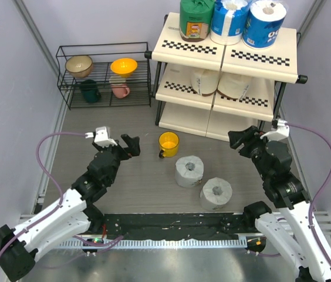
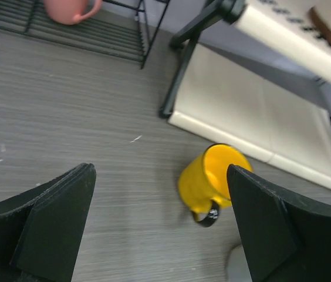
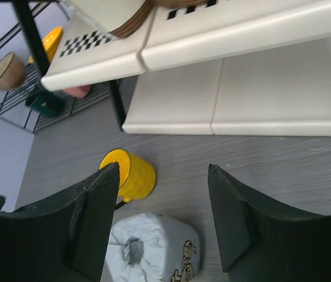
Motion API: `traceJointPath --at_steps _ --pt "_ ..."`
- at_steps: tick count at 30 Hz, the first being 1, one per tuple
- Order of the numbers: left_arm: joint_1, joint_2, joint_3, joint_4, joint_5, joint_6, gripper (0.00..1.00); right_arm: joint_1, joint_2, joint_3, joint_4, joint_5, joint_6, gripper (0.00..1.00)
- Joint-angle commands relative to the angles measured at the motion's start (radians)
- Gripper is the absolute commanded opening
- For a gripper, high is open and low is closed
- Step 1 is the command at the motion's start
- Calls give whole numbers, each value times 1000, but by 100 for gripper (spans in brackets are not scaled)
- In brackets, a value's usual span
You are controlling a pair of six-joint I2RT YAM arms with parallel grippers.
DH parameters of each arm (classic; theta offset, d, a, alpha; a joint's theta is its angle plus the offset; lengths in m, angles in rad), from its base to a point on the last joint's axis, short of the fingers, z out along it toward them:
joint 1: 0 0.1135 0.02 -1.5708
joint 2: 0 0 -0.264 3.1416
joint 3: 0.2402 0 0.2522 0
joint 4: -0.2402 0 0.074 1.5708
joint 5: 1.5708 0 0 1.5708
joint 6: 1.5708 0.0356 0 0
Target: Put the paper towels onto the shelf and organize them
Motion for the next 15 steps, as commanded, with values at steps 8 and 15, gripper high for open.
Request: traceJointPath --at_steps 8,15 --pt "3 -110 -123 35 -98 178 100 151 206 120 -152 -73 5 68" --pt "6 -108 -178 107 -106 229 100 605 461 229 -246 362 110 68"
